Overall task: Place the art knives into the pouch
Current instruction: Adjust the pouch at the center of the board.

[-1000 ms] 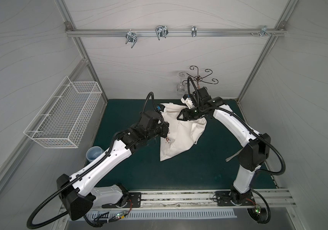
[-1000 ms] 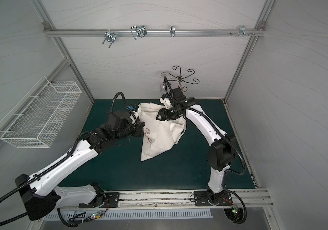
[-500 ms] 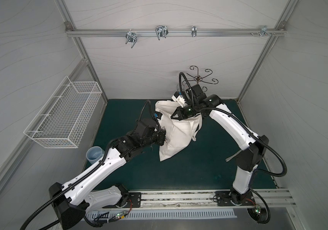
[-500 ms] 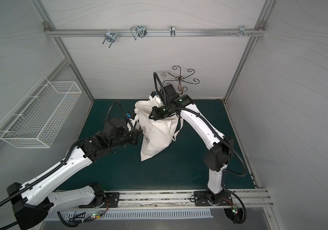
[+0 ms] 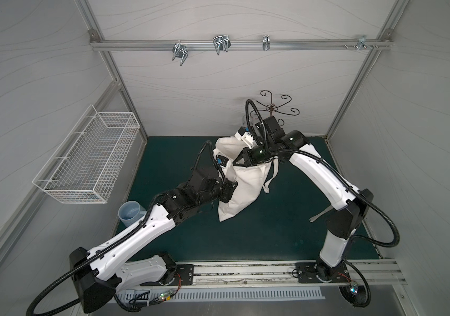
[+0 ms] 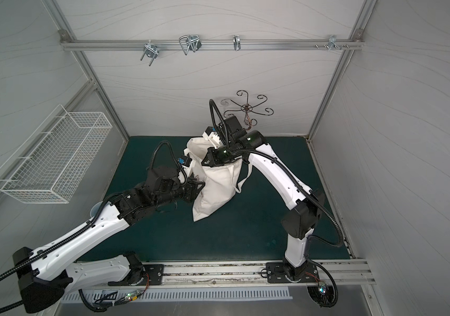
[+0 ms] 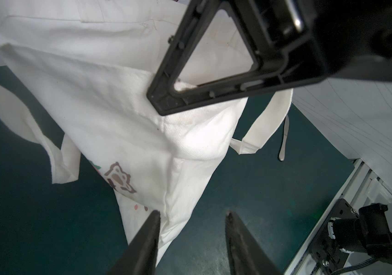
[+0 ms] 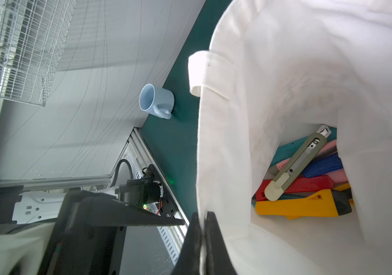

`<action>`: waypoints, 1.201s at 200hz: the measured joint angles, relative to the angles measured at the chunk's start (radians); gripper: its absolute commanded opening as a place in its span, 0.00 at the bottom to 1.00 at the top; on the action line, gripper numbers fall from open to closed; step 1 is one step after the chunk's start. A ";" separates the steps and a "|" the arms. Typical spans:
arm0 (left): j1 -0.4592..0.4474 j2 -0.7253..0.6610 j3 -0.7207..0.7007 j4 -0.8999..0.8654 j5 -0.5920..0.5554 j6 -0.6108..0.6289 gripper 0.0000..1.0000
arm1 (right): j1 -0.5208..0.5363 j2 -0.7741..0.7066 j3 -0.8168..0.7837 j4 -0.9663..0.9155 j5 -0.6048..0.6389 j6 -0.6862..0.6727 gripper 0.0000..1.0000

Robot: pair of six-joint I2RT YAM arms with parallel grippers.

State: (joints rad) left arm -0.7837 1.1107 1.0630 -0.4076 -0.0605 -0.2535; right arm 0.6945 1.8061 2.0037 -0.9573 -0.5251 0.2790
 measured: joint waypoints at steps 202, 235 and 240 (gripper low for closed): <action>-0.013 0.056 -0.029 0.129 -0.072 0.054 0.00 | -0.072 -0.055 0.108 -0.082 0.101 -0.007 0.90; -0.042 -0.021 -0.095 0.118 -0.061 0.029 0.00 | -0.108 -0.046 0.208 -0.111 0.183 -0.025 0.92; -0.047 -0.029 -0.105 0.117 -0.061 0.026 0.00 | -0.108 -0.042 0.220 -0.117 0.198 -0.028 0.92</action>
State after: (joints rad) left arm -0.8310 1.0813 0.9581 -0.2905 -0.1215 -0.2272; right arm 0.5869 1.7638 2.2234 -1.0748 -0.3271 0.2512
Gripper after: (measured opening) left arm 0.064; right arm 0.914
